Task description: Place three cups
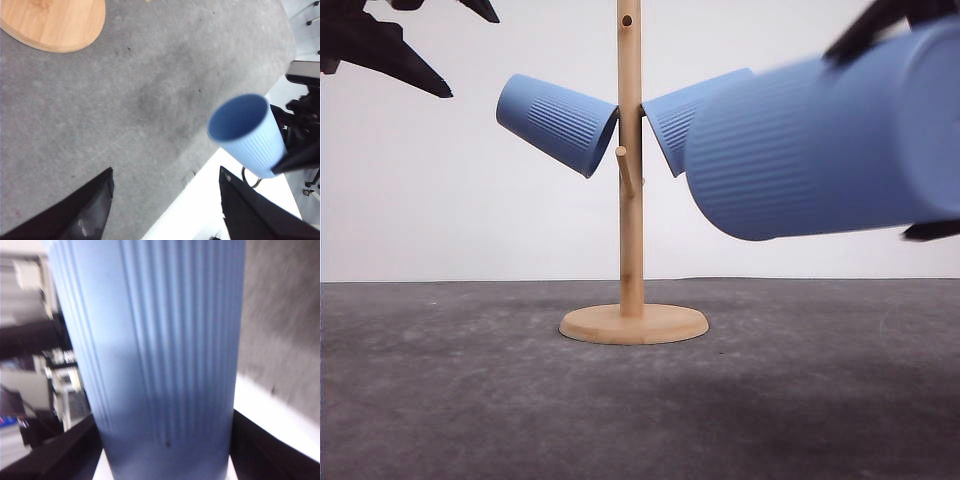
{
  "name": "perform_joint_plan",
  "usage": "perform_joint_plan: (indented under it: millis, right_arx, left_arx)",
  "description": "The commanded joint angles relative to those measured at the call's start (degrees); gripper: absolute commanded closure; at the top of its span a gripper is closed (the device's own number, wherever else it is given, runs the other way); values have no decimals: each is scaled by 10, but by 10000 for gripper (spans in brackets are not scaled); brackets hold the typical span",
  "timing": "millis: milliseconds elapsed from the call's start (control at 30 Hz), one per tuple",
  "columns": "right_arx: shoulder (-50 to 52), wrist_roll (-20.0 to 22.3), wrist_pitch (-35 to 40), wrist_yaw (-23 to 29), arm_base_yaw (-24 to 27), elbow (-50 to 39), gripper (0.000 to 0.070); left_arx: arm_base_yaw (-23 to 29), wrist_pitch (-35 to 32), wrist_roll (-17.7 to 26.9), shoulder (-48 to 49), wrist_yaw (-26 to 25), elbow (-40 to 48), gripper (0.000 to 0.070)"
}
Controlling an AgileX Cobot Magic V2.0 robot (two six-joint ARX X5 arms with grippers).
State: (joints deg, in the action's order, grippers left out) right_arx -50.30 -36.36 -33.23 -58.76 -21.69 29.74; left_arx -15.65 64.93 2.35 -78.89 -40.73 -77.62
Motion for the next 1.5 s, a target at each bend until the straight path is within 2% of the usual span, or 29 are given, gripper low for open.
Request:
perform_joint_plan:
  millis: [0,100,367,433,533,633,833,1000,1467]
  right_arx:
    - [-3,-69,60,-18,9,6,358]
    - [-6,-155,146,-34,12,6,358]
    - [-39,-377,360,-7,6,6,358]
    - [-52,-430,421,2,0,6,358]
    - [-82,-529,552,32,-22,6,358]
    - [-121,-585,640,63,-56,6,359]
    - [-193,-612,707,118,-113,6,359]
    - [-253,-666,815,151,-134,6,359]
    - [-377,-668,874,159,-124,25,359]
  left_arx:
    - [0,-2,11,-1,-2,-14,301]
    - [0,-4,11,-1,-2,-14,302]
    - [0,-7,11,-1,-2,-14,305]
    - [0,-8,11,-1,-2,-14,305]
    - [0,-14,8,-1,-2,-14,305]
    - [0,-18,2,-1,-2,-14,305]
    - [0,-18,2,-1,-2,-14,305]
    - [0,-18,2,-1,-2,-14,305]
    - [0,-19,2,-1,-2,-14,305]
